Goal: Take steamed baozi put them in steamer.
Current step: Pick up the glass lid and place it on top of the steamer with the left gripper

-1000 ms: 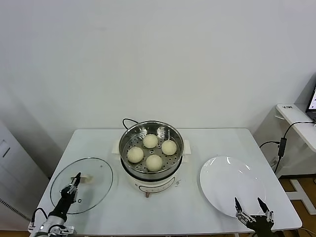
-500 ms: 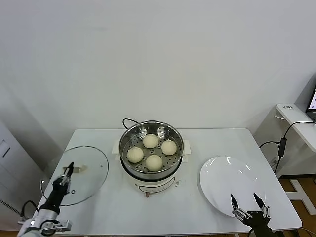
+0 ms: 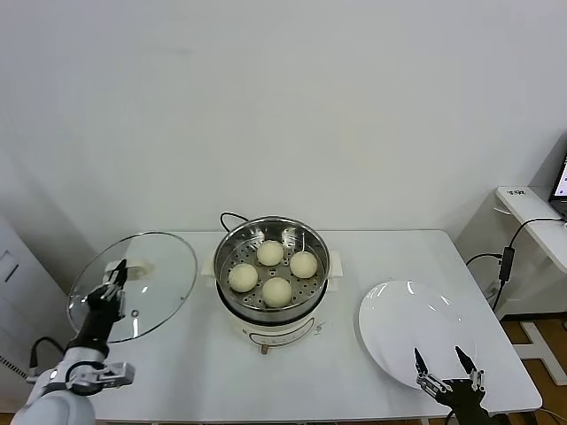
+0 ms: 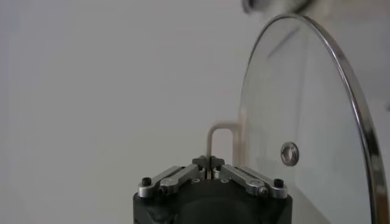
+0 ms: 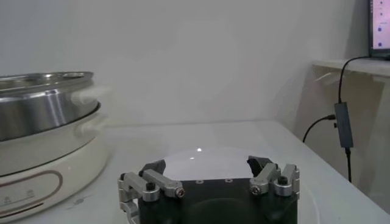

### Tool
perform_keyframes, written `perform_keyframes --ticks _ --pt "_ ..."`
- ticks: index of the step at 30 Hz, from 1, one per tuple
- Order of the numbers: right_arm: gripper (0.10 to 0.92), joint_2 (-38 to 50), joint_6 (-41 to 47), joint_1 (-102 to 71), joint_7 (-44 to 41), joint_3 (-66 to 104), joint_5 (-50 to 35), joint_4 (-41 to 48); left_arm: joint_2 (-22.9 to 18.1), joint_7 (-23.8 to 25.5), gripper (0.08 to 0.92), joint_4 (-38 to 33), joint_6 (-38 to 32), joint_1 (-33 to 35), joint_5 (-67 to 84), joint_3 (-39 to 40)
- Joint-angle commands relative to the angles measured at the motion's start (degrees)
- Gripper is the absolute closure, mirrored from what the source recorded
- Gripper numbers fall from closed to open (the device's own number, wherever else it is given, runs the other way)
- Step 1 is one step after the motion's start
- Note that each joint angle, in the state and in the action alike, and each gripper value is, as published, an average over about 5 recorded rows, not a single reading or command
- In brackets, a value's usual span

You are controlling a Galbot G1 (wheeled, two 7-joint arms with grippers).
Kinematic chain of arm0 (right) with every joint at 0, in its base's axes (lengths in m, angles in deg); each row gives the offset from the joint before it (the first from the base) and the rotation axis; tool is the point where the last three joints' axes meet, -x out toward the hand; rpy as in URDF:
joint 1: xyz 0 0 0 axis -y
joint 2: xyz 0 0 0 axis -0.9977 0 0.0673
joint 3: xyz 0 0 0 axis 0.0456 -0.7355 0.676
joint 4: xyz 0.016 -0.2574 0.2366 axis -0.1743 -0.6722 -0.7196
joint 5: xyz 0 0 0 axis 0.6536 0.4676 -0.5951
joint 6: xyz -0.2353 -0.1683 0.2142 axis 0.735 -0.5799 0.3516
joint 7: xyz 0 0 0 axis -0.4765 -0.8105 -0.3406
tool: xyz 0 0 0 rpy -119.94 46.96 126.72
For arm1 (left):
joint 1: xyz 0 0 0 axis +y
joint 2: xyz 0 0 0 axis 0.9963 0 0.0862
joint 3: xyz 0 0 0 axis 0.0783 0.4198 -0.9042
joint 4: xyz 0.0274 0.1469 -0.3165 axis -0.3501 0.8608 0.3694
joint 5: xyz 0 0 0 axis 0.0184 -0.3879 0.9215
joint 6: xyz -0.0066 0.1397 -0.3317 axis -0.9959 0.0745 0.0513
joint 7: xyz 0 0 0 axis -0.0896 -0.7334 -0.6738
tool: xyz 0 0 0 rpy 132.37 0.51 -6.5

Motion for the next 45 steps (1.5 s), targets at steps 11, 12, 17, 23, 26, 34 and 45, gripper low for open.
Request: perform_keyframes --ticks 11,12,17,23,26,34,45 --pt "0.203 -2.65 -0.14 -1.77 0.1 2.1 3.19 0.35 0.0 7.43 0.903 -2.31 29.73 -16.15 -12.96 40.78" --pt "0.203 -2.83 -0.14 -1.86 0.1 2.23 3.26 0.38 -0.83 7.55 0.903 -1.37 30.52 -17.32 -13.96 42.51" --pt "0.203 -3.65 -0.16 -2.28 0.01 2.82 3.41 0.51 -3.92 9.0 0.903 2.15 33.87 -22.84 -17.4 47.97" --pt "0.203 -4.44 -0.24 -2.45 -0.16 2.63 4.11 0.72 -5.8 9.92 0.903 7.35 37.08 -28.33 -18.9 51.3" --pt "0.203 -4.95 -0.34 -2.52 -0.31 2.45 4.45 0.81 -6.82 9.85 0.903 9.76 37.87 -29.66 -19.98 51.9" --pt "0.203 -5.28 -0.8 -2.84 -0.89 2.69 4.58 1.17 -9.62 10.54 0.903 14.42 38.39 -31.4 -22.07 52.19" --pt "0.203 -5.46 -1.46 -3.19 -1.51 3.02 4.32 1.54 -9.12 9.87 0.903 17.8 38.14 -31.26 -21.28 49.64"
